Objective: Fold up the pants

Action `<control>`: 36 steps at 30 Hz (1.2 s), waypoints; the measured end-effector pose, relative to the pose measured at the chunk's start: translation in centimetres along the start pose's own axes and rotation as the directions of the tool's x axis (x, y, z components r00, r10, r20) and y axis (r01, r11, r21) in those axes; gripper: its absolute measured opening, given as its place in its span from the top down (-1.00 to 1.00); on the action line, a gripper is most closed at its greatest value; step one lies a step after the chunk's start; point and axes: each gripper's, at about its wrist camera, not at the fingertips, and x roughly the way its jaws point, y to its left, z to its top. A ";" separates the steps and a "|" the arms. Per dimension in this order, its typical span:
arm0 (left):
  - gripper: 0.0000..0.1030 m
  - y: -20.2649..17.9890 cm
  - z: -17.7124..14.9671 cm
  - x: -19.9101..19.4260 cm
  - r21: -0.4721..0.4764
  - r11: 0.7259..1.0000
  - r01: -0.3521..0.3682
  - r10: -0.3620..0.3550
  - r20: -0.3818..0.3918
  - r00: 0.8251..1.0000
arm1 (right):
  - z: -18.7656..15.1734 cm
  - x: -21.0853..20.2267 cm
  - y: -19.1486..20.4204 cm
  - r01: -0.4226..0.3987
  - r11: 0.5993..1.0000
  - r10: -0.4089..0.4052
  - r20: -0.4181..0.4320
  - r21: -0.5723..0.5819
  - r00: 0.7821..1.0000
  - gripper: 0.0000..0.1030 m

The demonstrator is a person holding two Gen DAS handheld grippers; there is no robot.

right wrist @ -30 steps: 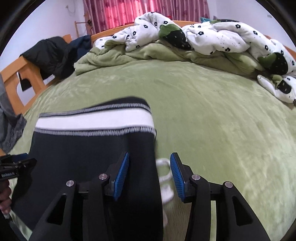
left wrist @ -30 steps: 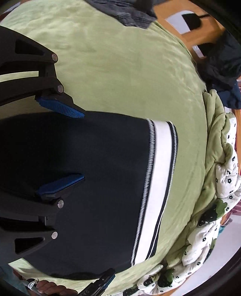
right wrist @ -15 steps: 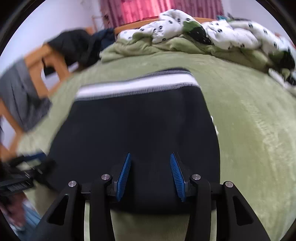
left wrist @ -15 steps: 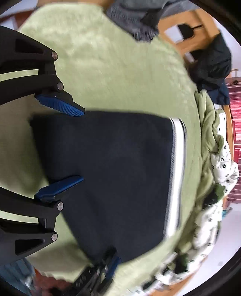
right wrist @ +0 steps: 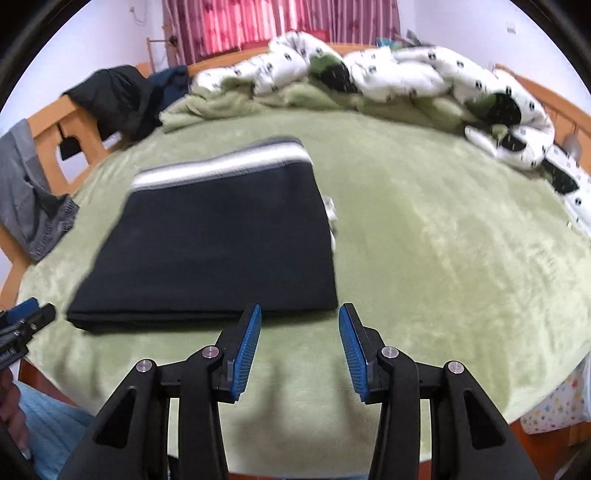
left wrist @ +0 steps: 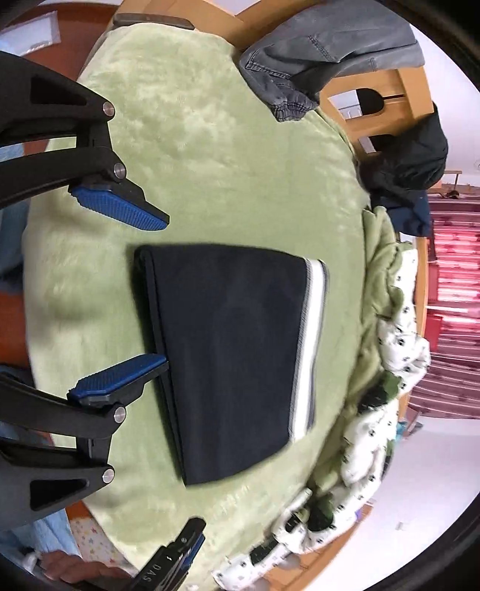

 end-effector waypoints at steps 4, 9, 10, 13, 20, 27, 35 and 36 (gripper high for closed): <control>-0.48 -0.7 -0.2 -2.7 0.009 1.000 0.001 -0.002 0.068 0.998 | 1.2 -4.6 2.4 -0.030 0.999 0.031 0.049 -0.026 0.998 0.16; -0.51 -0.7 -1.9 -4.3 0.023 1.000 0.000 -0.003 0.111 0.994 | -0.1 -7.5 3.1 -0.037 0.999 0.038 0.096 -0.015 0.995 -0.32; -0.51 -0.7 -2.2 -4.4 0.022 1.000 0.009 -0.011 0.105 0.994 | -0.8 -7.7 3.1 -0.038 0.999 0.039 0.113 -0.014 0.993 -0.50; -0.51 -0.6 -3.1 -4.6 0.006 0.999 0.049 -0.049 0.090 0.995 | -2.2 -7.2 2.5 -0.014 1.000 0.016 0.120 -0.018 0.993 -0.52; -0.51 -1.2 -4.2 -5.2 0.013 1.000 0.018 -0.019 0.088 0.996 | -2.9 -7.3 2.3 -0.016 1.000 0.019 0.115 -0.021 0.993 -0.62; -0.51 -1.2 -4.5 -5.1 0.008 1.000 0.005 -0.005 0.073 0.997 | -2.9 -6.7 1.9 -0.007 1.000 0.007 0.102 -0.005 0.995 -0.62; -0.51 -1.3 -4.3 -5.0 -0.007 1.000 0.004 -0.004 0.074 0.997 | -2.8 -6.5 2.0 0.002 1.000 -0.001 0.101 -0.005 0.995 -0.62; -0.51 -1.3 -4.3 -5.0 -0.007 1.000 0.003 -0.003 0.075 0.997 | -2.8 -6.5 1.9 0.002 1.000 -0.001 0.101 -0.005 0.995 -0.62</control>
